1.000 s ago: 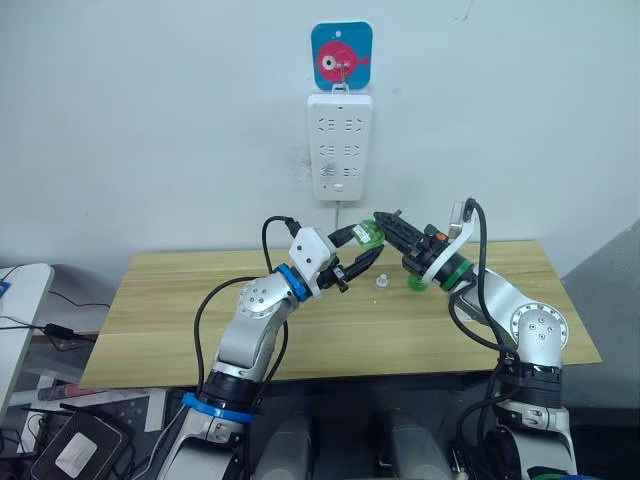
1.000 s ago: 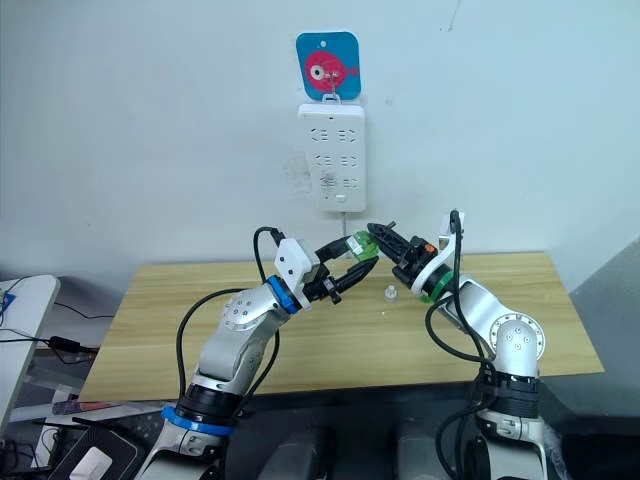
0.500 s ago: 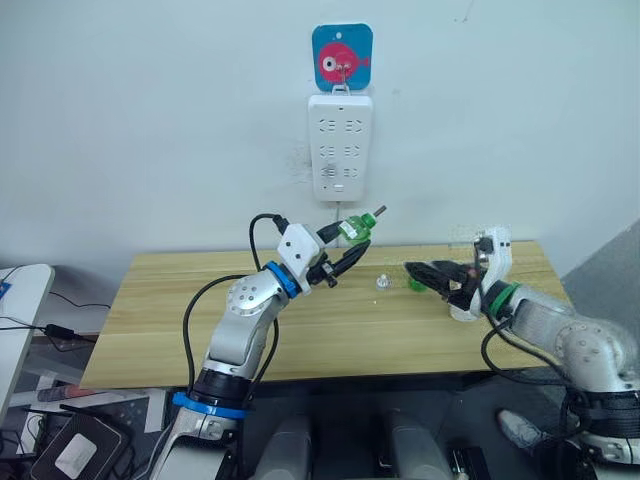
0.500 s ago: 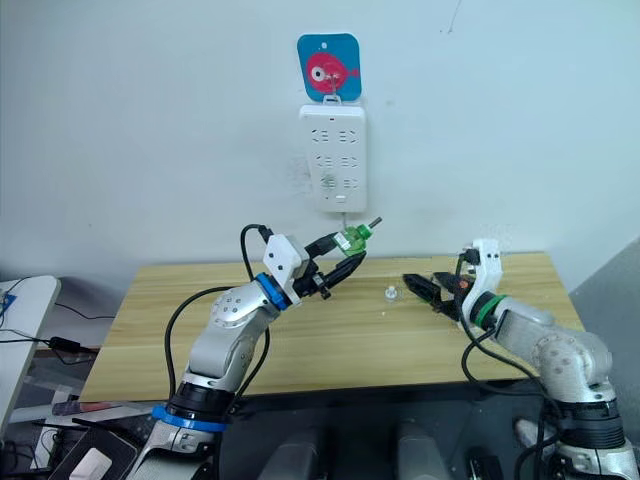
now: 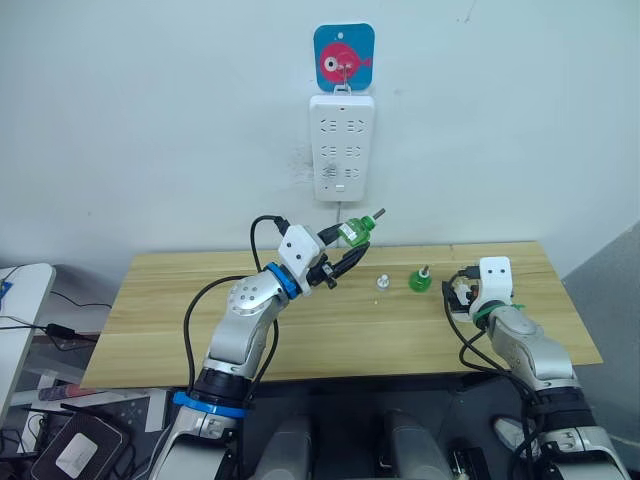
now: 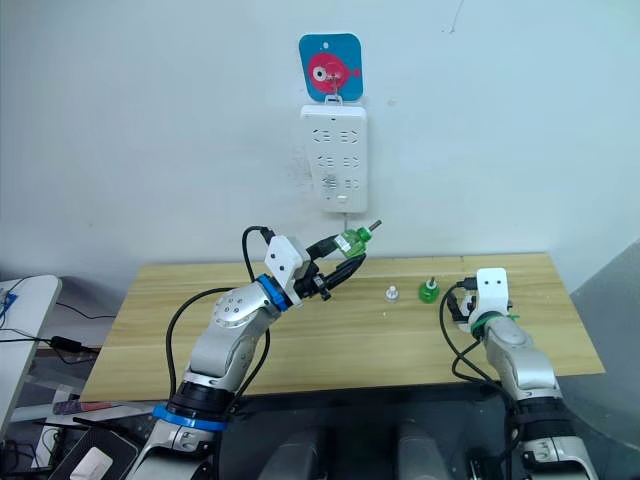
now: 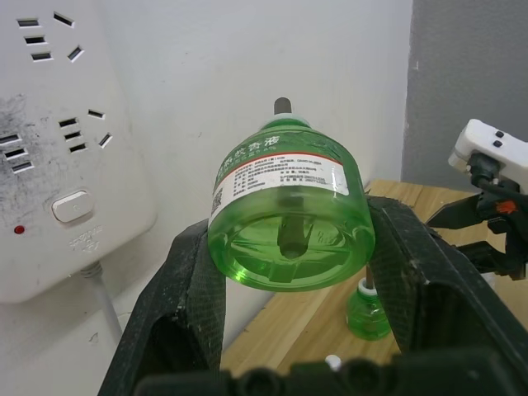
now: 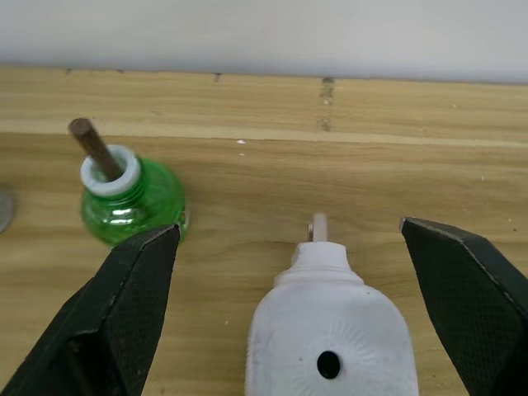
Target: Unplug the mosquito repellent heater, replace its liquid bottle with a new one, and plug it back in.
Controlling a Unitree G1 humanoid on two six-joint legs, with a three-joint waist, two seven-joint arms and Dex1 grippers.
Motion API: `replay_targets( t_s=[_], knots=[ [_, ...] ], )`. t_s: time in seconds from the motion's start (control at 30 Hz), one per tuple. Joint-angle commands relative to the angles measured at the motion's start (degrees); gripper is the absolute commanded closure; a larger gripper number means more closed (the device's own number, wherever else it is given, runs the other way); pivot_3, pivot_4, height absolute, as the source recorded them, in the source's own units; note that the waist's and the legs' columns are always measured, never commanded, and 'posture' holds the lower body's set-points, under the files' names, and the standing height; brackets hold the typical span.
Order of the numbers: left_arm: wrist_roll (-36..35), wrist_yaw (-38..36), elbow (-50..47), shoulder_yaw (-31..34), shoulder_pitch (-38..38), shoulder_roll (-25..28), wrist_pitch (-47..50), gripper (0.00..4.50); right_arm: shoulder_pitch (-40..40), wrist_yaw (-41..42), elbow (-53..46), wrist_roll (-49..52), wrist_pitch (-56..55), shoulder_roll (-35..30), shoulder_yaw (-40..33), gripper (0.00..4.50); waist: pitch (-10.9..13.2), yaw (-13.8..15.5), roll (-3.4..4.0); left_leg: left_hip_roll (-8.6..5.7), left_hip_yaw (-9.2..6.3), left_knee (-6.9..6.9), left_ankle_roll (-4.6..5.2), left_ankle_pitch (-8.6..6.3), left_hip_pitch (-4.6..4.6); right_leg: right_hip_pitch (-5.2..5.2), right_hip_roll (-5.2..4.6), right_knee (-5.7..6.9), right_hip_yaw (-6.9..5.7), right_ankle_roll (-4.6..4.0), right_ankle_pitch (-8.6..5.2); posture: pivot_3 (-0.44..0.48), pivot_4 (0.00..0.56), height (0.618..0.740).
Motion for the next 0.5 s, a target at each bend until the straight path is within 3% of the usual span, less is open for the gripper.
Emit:
replay_targets(
  t_s=[0.03, 0.5],
  knots=[
    [-0.41, -0.01, -2.13, 0.51, -0.15, 0.45, -0.51, 2.26, -0.77, -0.55, 1.08, -1.19, -0.63, 0.60, -3.38, 0.03, 0.00, 0.00, 0.00, -0.01, 0.00, 0.00, 0.00, 0.00, 0.00, 0.00, 0.00, 0.01, 0.00, -0.01, 0.01, -0.003, 0.156, 0.740],
    [-0.31, 0.26, -2.15, 0.19, 0.03, 0.54, -0.43, 2.26, -0.97, 5.98, 4.87, -2.26, 0.51, 1.81, -5.19, 0.03, -0.01, -0.02, 0.01, -0.01, 0.00, 0.01, 0.00, 0.00, 0.02, 0.00, 0.00, 0.04, 0.00, -0.03, 0.02, 0.003, 0.158, 0.740]
  ],
)
